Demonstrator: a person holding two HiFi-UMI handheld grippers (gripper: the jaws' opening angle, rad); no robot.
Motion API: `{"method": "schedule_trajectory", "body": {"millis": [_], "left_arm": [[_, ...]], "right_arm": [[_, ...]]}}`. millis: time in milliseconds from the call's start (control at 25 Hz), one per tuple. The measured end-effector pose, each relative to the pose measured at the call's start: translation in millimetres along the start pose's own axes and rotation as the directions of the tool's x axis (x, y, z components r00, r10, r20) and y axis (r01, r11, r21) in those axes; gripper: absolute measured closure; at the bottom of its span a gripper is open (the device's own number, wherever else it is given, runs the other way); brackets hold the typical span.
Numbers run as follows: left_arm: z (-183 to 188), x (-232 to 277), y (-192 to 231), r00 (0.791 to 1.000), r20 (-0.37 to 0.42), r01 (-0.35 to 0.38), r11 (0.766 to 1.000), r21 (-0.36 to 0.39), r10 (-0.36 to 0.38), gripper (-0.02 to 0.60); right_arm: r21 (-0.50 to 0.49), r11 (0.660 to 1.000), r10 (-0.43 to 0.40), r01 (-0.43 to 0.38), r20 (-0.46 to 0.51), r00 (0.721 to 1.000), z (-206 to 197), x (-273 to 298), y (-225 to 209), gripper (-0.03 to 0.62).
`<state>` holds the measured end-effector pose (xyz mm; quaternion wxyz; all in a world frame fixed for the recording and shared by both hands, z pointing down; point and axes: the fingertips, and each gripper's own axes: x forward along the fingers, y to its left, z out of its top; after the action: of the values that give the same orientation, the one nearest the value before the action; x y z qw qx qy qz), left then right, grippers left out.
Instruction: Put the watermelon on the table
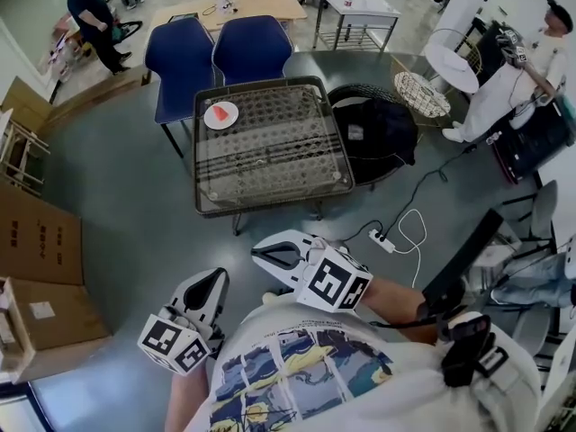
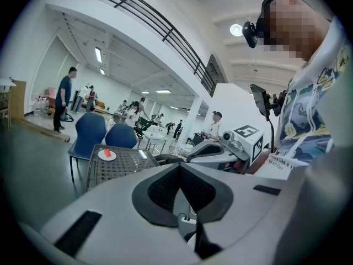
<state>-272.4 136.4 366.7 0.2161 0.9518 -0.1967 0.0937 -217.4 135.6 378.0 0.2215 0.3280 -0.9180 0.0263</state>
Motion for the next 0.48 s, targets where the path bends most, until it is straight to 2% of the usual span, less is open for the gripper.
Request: {"method": "schedule_trajectory", "body": {"millis": [480], "left_arm": [[-8.3, -6.2, 5.7, 1.0, -0.012, 0.004, 1.0, -0.011, -0.004, 0.572]], "right_arm": [[-0.01, 1.0, 0.017, -0.017, -0.015, 1.0, 2.1, 8.8, 6.1, 0.583]]}}
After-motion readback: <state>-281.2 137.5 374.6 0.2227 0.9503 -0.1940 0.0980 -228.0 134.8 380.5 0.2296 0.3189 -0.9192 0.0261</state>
